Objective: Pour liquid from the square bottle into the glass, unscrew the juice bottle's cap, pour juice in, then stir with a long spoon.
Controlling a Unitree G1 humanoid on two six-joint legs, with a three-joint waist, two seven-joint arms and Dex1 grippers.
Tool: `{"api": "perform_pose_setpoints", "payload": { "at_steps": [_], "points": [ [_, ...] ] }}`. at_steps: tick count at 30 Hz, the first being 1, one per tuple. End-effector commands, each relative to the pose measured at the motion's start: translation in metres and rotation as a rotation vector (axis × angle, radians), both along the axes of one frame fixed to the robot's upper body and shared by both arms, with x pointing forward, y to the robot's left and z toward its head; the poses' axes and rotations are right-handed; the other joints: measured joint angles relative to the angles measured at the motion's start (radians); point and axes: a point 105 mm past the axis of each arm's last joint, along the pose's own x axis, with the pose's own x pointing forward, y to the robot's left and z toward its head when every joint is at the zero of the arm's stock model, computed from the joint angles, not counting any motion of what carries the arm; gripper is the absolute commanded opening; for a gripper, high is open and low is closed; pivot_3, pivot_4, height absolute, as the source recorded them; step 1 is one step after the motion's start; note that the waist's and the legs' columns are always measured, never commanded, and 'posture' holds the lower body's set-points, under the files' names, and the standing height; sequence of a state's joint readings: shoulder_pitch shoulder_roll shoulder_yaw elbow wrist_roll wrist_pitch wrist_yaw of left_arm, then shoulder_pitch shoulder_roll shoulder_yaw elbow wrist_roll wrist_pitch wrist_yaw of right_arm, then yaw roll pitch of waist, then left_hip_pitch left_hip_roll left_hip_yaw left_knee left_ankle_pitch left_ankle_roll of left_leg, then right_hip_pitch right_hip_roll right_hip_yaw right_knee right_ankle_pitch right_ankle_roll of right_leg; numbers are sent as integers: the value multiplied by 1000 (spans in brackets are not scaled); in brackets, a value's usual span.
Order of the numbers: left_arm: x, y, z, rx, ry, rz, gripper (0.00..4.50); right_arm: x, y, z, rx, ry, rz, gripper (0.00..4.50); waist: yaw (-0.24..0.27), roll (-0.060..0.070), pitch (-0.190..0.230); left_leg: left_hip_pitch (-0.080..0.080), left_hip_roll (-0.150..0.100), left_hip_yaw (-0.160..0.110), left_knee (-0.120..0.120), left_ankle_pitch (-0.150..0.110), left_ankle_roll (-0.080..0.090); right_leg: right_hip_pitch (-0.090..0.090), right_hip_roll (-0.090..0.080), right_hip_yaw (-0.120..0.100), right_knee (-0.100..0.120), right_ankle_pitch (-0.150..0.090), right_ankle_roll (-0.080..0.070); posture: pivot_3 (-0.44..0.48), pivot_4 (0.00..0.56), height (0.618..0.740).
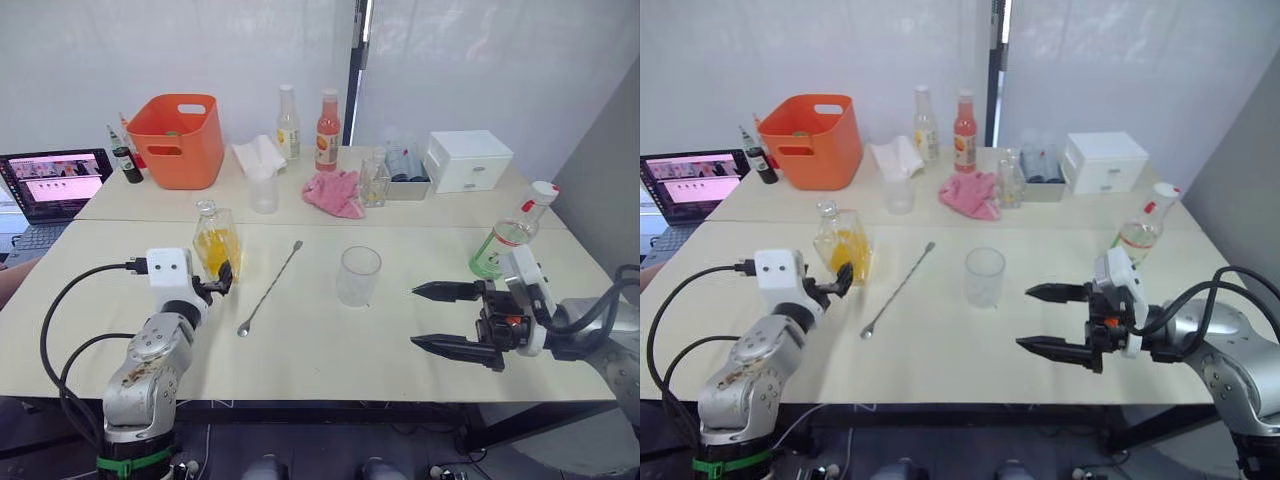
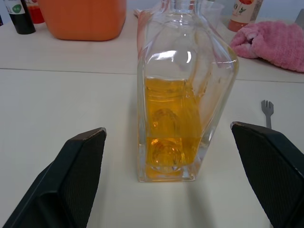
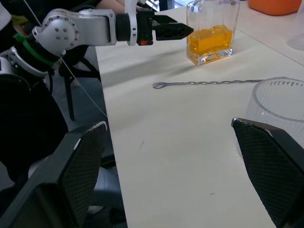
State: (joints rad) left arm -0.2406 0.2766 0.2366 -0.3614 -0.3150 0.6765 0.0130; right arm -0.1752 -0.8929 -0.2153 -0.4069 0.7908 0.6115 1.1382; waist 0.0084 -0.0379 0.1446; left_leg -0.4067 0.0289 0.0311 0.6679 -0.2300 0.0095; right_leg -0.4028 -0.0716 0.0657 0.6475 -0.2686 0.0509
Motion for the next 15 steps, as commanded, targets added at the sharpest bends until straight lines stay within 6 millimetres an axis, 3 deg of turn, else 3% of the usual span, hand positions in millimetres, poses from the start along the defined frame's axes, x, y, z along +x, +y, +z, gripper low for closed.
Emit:
{"api": "perform_pose_setpoints", "payload": {
  "at_steps": [1,9,15],
  "points": [
    [9,-3,16,17,-49,3,4433,3,-11,8,-21,-67,-50,4495,3,0,0,0,0,0,0,0,0,0,0,0,0,0,0,0,150,715],
    [37,-17,22,9,-39,-21,4433,4,-23,6,-7,-74,-139,4495,4,0,0,0,0,-1,1,0,0,0,0,0,0,0,0,0,150,715],
    [48,-17,24,39,-44,-18,4433,2,-23,5,11,-74,-169,4495,4,0,0,-1,-1,-1,1,0,0,0,0,-1,0,0,1,0,150,715]
  ]
}}
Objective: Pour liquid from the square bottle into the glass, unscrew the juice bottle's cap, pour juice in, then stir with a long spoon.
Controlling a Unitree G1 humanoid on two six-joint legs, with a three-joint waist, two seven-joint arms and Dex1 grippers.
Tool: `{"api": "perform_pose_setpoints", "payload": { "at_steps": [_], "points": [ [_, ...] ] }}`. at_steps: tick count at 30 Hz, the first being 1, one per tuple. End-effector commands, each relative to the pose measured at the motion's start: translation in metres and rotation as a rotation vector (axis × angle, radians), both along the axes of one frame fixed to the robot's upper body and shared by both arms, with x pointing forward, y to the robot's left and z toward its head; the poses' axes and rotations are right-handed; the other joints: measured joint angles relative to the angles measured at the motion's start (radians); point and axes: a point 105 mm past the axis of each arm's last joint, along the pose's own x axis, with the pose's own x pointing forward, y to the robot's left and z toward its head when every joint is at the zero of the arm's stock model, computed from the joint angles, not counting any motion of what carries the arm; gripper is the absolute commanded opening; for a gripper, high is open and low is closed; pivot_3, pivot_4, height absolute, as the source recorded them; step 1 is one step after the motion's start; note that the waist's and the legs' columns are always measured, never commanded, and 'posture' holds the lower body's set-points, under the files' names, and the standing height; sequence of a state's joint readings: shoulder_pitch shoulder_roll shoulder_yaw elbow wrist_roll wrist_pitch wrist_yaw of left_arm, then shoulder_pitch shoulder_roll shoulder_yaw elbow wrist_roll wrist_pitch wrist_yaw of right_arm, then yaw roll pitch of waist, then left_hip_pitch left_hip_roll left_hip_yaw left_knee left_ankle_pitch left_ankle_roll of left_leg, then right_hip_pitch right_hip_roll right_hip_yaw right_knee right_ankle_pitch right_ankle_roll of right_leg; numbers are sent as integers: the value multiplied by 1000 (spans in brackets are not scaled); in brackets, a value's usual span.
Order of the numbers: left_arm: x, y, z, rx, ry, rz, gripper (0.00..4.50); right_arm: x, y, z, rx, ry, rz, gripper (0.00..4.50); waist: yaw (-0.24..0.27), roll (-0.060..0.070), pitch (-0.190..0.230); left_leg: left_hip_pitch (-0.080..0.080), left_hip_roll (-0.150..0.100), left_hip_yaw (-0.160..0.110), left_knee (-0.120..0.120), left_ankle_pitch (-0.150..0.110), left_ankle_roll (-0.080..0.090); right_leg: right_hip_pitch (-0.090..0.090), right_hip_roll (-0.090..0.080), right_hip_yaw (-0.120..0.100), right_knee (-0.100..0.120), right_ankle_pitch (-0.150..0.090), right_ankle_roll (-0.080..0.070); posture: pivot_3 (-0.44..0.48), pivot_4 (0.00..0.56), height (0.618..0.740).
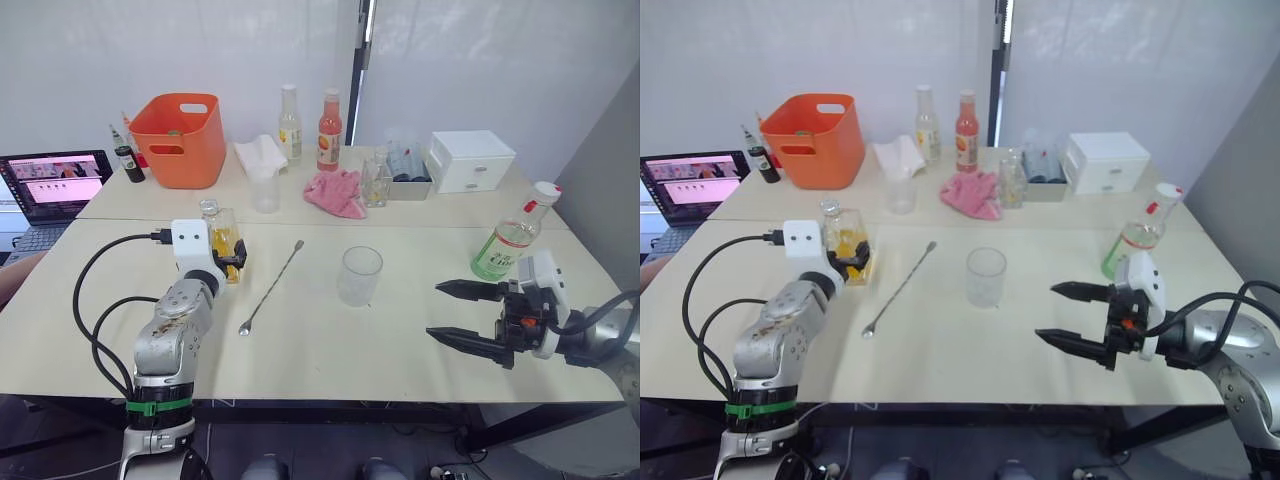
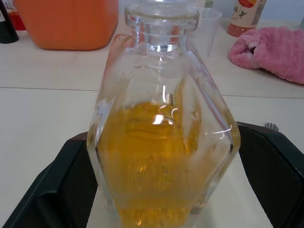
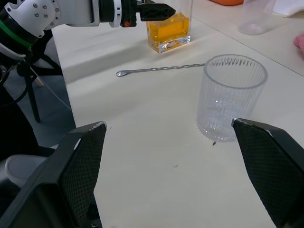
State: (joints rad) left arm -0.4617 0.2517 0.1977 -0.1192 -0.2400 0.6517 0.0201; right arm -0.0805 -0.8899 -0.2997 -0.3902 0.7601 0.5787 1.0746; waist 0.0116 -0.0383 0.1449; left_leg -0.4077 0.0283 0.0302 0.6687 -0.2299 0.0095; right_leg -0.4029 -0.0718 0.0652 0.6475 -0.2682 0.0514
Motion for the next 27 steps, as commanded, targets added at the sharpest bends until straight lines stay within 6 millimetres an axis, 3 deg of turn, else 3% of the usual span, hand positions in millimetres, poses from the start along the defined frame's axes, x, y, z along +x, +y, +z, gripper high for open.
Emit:
{"api": "perform_pose_setpoints", "payload": {
  "at_steps": [1,2,3,7,15,18,22,27],
  "points": [
    [5,-2,14,45,-55,-5,4433,-3,1,10,11,-59,-9,4495,0,0,0,0,0,0,0,0,0,0,0,0,0,0,0,0,150,715],
    [6,0,15,53,-55,3,4433,-4,1,10,11,-58,-13,4495,0,0,0,0,0,0,0,0,0,0,0,0,0,0,0,0,150,715],
    [7,0,14,52,-53,5,3893,-4,1,9,12,-58,-16,4500,0,0,0,0,0,0,0,0,0,0,0,0,0,0,0,0,150,715],
    [10,2,10,67,-46,5,2768,-4,1,10,26,-61,-32,4500,1,0,0,0,0,0,0,0,0,0,0,0,0,0,0,0,150,715],
    [12,7,16,49,-89,6,2770,-4,5,11,37,-62,-38,4500,2,0,0,0,0,-1,1,0,0,0,0,0,1,0,0,0,150,715],
    [9,12,30,57,-155,-45,2770,-4,5,11,39,-62,-44,4500,1,-1,1,0,0,-1,1,0,0,0,0,-1,1,0,0,0,150,715],
    [-4,28,62,130,-290,-201,2770,-3,6,11,45,-59,-47,4500,-8,-6,5,-3,1,0,1,0,0,-3,1,-1,0,1,0,0,150,715],
    [-28,44,79,184,-326,-488,2770,1,6,11,50,-58,-51,4500,-12,-7,6,-9,3,-1,0,0,0,-9,1,-2,0,1,-1,0,150,715]
  ]
}}
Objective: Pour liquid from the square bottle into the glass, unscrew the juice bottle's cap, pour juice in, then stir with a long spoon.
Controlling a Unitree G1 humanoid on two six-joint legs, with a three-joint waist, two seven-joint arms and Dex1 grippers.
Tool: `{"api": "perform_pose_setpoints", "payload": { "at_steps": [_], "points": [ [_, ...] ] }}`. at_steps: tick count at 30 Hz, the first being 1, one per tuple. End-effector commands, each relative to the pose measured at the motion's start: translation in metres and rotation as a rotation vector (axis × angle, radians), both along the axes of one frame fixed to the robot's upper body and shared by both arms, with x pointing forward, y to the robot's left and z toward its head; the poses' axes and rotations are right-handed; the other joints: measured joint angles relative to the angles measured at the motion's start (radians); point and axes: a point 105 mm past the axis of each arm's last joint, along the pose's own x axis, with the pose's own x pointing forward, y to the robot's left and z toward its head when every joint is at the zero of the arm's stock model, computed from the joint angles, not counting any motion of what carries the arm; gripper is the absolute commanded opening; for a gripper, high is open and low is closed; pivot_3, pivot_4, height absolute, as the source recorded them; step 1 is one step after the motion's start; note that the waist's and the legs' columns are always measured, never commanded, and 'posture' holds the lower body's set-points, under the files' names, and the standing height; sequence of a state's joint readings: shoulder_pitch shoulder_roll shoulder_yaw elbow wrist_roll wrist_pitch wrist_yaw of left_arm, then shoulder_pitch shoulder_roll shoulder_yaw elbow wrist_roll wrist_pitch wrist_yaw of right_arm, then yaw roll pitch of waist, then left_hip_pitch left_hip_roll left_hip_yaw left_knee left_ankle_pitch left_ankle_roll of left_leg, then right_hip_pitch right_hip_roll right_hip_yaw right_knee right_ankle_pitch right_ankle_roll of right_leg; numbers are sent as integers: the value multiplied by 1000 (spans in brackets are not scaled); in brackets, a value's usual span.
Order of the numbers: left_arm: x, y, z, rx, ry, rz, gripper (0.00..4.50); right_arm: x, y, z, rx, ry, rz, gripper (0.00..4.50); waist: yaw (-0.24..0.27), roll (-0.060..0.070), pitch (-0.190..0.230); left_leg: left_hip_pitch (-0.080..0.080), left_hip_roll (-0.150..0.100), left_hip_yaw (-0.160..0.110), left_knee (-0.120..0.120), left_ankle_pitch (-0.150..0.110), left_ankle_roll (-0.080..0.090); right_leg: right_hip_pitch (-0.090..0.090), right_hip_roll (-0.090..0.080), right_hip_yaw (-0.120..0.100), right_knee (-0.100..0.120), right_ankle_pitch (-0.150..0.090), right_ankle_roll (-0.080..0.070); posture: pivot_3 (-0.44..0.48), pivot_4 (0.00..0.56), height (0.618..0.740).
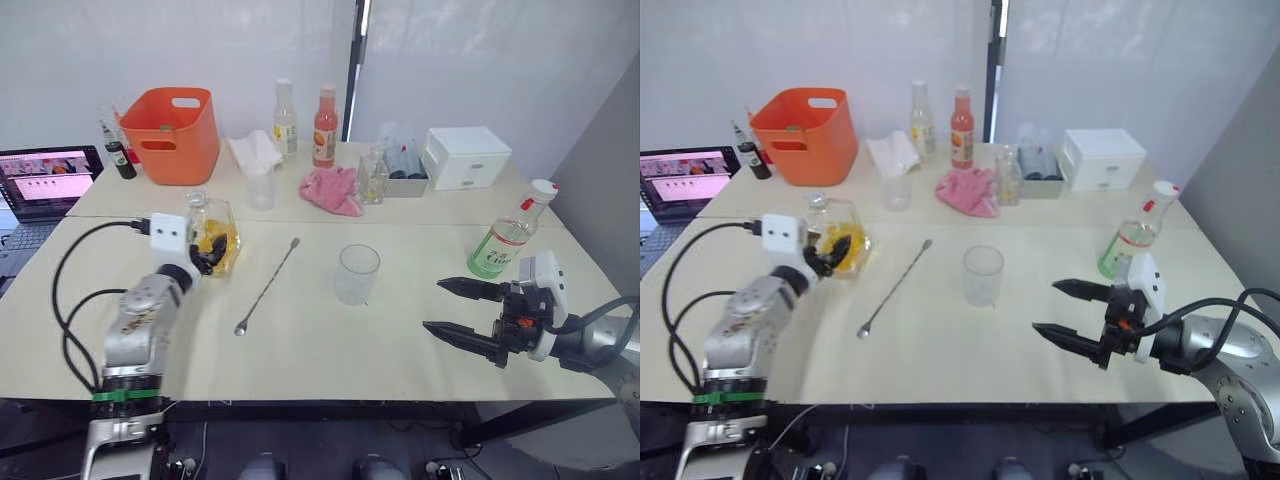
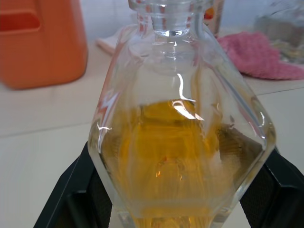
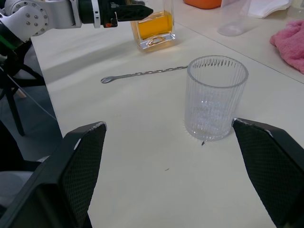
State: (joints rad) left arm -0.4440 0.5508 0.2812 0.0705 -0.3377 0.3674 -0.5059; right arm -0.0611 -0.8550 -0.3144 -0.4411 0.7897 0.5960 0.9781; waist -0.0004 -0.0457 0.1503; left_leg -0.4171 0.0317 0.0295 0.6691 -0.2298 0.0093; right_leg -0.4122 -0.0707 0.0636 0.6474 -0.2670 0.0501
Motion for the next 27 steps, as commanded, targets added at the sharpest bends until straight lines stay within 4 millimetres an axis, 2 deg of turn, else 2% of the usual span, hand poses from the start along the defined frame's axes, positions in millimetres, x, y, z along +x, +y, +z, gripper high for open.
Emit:
{"api": "perform_pose_setpoints", "payload": {
  "at_steps": [1,5,10,13,16,24,27],
  "points": [
    [-22,1,49,23,-167,-213,2770,0,1,9,8,-39,6,4500,0,0,0,-1,0,0,0,0,0,-1,-1,0,0,0,0,0,150,715],
    [-41,-16,55,59,-102,-500,2770,3,0,11,8,-41,6,4500,8,0,0,-3,-1,0,1,0,0,-1,-2,-2,0,0,0,0,150,715],
    [-62,-38,46,118,24,-759,2770,5,-1,12,7,-41,7,4500,10,1,1,-6,0,1,7,0,1,-1,-1,-6,1,0,0,0,150,715],
    [-79,-62,33,164,110,-945,2770,5,1,14,4,-44,12,4500,9,1,1,-7,0,2,8,0,1,-1,0,-6,1,0,0,0,150,715],
    [-86,-86,26,197,115,-1064,2770,4,1,14,-1,-42,17,4500,9,1,1,-7,0,2,8,0,1,-1,0,-6,1,0,0,0,150,715],
    [-78,-150,4,190,62,-1244,2770,3,6,17,-21,-40,38,4500,12,2,1,-7,0,1,11,0,1,0,2,-6,2,1,0,0,150,715],
    [-72,-166,-7,212,62,-1260,2770,4,8,18,-25,-41,42,4500,6,2,1,-7,0,1,11,0,1,0,3,-5,2,1,0,0,150,715]
  ]
}}
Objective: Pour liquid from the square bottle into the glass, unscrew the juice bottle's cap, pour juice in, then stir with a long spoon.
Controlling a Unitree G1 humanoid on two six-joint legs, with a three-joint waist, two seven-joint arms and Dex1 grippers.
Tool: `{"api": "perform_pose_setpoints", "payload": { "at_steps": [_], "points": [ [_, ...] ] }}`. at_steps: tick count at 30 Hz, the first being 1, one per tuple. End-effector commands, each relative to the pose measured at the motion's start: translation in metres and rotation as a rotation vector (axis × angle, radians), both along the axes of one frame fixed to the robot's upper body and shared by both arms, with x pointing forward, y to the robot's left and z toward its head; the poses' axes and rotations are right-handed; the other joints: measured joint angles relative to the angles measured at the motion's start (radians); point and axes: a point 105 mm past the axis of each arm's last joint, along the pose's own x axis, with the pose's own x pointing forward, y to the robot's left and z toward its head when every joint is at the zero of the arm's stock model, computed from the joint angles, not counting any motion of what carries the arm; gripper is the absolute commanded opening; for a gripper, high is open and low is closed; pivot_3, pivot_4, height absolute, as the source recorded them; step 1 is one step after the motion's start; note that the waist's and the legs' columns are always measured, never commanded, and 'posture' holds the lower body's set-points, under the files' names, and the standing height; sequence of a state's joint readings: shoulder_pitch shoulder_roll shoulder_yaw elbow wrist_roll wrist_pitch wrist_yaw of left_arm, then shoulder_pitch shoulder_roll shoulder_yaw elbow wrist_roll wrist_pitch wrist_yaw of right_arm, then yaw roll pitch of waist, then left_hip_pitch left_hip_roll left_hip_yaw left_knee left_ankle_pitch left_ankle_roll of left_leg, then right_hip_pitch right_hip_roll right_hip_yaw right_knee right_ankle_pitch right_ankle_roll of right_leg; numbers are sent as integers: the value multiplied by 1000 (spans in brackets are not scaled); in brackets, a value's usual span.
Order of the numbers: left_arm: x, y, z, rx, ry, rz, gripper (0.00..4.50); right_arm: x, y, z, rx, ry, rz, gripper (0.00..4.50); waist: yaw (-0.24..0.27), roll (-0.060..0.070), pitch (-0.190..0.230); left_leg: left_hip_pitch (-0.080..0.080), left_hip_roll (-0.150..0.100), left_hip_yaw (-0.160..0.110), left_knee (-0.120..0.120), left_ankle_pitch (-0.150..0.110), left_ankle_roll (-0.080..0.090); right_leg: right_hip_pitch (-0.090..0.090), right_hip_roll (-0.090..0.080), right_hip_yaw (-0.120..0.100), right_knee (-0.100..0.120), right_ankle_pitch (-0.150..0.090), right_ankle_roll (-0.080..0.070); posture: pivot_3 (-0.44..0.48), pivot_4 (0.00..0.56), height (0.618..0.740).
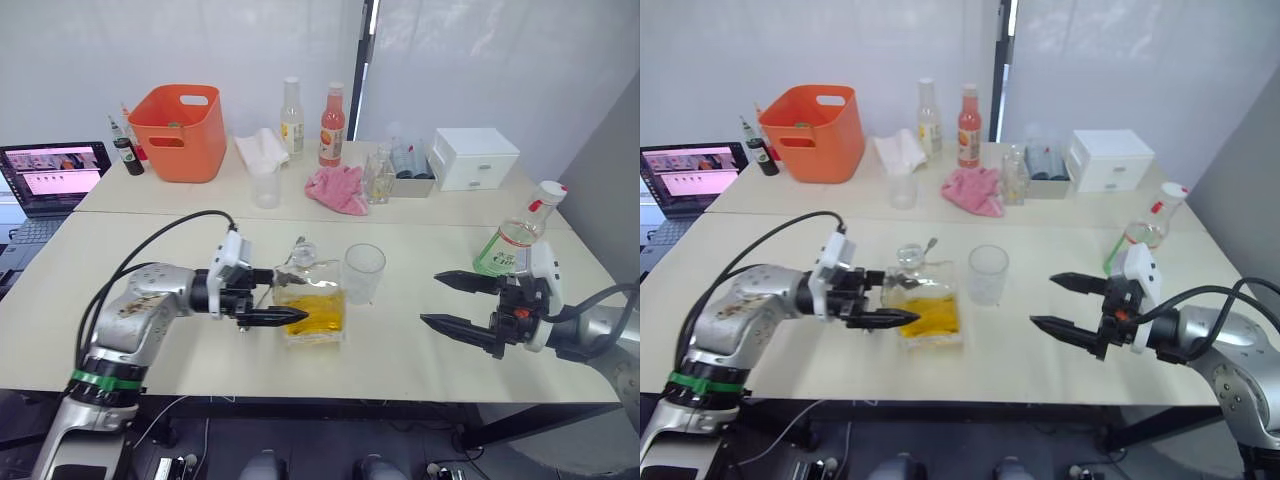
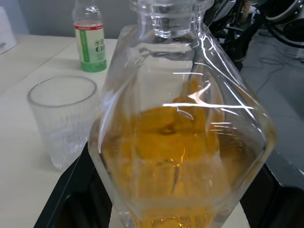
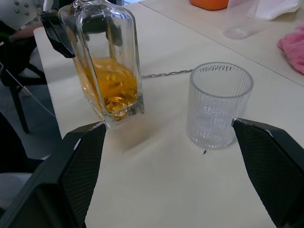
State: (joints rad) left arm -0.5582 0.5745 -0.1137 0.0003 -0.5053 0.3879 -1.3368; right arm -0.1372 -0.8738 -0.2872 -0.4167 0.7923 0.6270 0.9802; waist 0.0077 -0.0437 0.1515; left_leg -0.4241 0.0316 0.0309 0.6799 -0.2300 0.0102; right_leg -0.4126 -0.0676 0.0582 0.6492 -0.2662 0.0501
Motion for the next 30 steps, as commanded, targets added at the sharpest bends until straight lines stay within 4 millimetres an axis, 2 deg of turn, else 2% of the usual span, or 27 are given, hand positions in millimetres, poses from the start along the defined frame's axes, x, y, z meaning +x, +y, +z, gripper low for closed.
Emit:
{"api": "perform_pose_setpoints", "payload": {
  "at_steps": [1,9,16,18,20,26,30],
  "points": [
    [7,-16,6,-1,-104,-30,2770,-4,5,11,-12,-35,25,4500,-2,0,0,0,0,0,0,0,0,0,0,0,0,0,0,0,150,715],
    [20,-39,-13,44,-160,15,2770,-5,6,12,-14,-35,18,4500,2,0,0,0,0,-1,0,0,0,0,0,0,0,0,0,0,150,715],
    [16,-42,-16,35,-175,8,2770,-5,5,11,-17,-28,7,4500,5,0,0,0,-1,-1,1,0,0,1,0,0,0,0,0,0,150,715],
    [16,-41,-14,24,-149,6,3795,-5,5,11,-16,-26,5,4500,5,0,0,1,0,-2,1,0,0,1,0,0,1,0,0,0,150,715],
    [15,-40,-12,23,-131,-1,4421,-4,5,10,-16,-25,3,4500,3,0,0,1,0,-2,1,0,0,1,0,0,1,0,0,0,150,715],
    [10,-44,2,5,-75,-10,4471,-3,6,10,-8,-26,0,4500,3,1,0,2,0,-3,1,0,0,3,0,0,1,0,0,0,150,715],
    [8,-45,1,22,-72,-6,4471,-3,6,10,-5,-28,-4,4500,3,1,0,3,0,-4,1,0,0,3,0,0,1,0,0,0,150,715]
  ]
}}
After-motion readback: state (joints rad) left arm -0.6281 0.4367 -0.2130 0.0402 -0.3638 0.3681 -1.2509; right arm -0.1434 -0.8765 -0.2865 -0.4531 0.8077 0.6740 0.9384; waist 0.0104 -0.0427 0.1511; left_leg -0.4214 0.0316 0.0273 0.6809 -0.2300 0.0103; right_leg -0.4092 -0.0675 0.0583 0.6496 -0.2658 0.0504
